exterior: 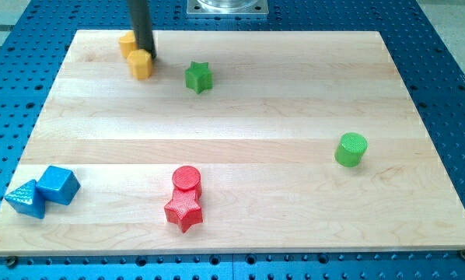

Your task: Drag the green circle to the top right side of the red circle

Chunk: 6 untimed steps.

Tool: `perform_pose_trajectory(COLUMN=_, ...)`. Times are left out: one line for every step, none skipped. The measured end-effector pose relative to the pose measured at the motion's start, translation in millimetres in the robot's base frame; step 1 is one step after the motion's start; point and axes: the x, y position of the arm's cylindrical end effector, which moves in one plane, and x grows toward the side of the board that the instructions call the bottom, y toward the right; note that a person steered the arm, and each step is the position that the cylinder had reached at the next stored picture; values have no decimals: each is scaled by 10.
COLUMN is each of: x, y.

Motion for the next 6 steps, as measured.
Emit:
perform_pose_trajectory(x=-450, y=610)
perform_pose_trajectory(x=-255, y=1513)
perform_pose_trajectory(x=638, y=2119)
perform_pose_trajectory(x=1062, y=3469)
perform_pose_trajectory(x=1852, y=3906)
perform_pose_trajectory(x=2107, y=3321)
